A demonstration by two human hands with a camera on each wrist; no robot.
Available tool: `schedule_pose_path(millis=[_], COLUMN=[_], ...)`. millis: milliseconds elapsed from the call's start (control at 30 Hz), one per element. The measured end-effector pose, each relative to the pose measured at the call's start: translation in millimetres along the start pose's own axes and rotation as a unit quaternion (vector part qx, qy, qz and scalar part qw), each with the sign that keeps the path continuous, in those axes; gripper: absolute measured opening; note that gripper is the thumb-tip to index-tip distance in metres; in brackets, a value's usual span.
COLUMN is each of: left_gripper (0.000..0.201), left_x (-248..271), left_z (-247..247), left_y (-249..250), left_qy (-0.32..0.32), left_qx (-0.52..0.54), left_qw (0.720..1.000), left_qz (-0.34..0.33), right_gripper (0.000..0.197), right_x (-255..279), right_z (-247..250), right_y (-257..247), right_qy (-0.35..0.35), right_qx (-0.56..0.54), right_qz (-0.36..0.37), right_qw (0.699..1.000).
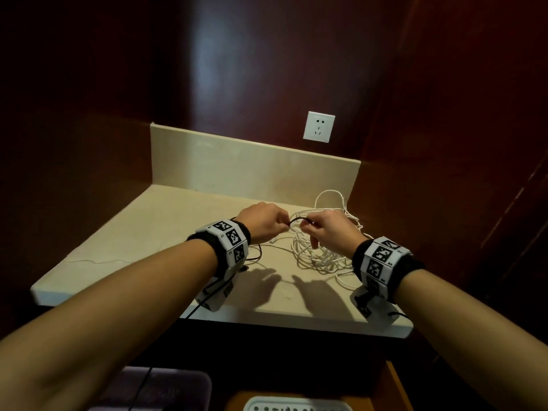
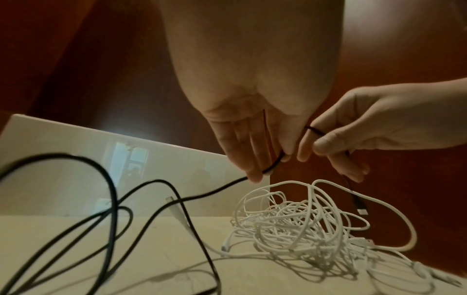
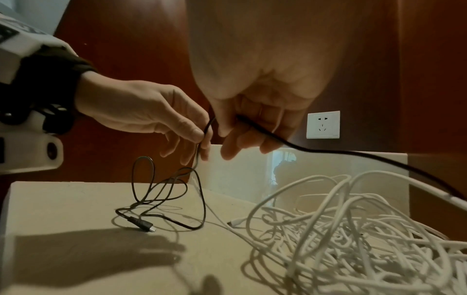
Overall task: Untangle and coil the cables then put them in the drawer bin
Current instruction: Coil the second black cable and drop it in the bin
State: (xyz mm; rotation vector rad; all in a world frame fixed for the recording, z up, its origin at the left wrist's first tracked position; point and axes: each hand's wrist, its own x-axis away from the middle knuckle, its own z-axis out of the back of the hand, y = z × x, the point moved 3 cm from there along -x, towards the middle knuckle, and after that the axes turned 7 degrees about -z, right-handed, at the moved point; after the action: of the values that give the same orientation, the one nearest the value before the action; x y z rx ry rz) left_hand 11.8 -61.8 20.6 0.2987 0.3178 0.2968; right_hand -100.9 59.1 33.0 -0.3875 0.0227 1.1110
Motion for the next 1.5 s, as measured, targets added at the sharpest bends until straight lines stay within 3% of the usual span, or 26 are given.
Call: schedule_pose_path(millis=[200, 300, 467, 667, 767, 867, 1067, 1200, 1333, 1500], left_gripper=[0.019, 0.018, 0.021, 0.02, 0.021, 0.019, 0.01, 0.02, 0.022, 0.017], left_x=[10, 17, 21, 25, 28, 33, 44, 45, 45, 42], left_z=[15, 22, 26, 29, 33, 36, 35, 30, 19, 14], left_y=[-33, -46, -41, -31, -32, -32, -32, -26, -23, -20], left_qy=[0.076, 0.083, 0.083, 0.081, 0.089, 0.089, 0.071, 0.032, -0.031, -0.039], left_qx=[0.012, 0.007, 0.005, -0.015, -0.017, -0.003, 0.072, 0.098, 0.102, 0.139], left_qw=[0.994, 0.991, 0.991, 0.993, 0.993, 0.994, 0.994, 0.994, 0.993, 0.988], left_qz=[0.08, 0.108, 0.102, 0.081, 0.079, 0.066, 0.05, 0.048, 0.049, 0.046], right_gripper=[0.022, 0.024, 0.023, 0.024, 0.032, 0.027, 0.021, 0.02, 0.02, 0.024], right_x=[1, 2, -2, -4, -5, -8, -14, -15, -16, -13], right_z=[-7, -3, 5, -5, -12, -17, -9, -1, 9, 15], right_y=[45, 62, 36, -17, -35, -45, -52, -60, -56, -33], right_qy=[-0.068, -0.064, -0.047, -0.086, -0.079, -0.067, -0.026, -0.007, 0.023, 0.052], right_qx=[0.093, 0.03, -0.044, -0.105, -0.151, -0.182, -0.378, -0.458, -0.491, -0.476], right_qz=[-0.091, -0.129, -0.09, -0.035, -0.022, -0.031, -0.074, -0.074, -0.082, -0.124], right_qw=[0.989, 0.989, 0.994, 0.99, 0.985, 0.981, 0.923, 0.886, 0.867, 0.869])
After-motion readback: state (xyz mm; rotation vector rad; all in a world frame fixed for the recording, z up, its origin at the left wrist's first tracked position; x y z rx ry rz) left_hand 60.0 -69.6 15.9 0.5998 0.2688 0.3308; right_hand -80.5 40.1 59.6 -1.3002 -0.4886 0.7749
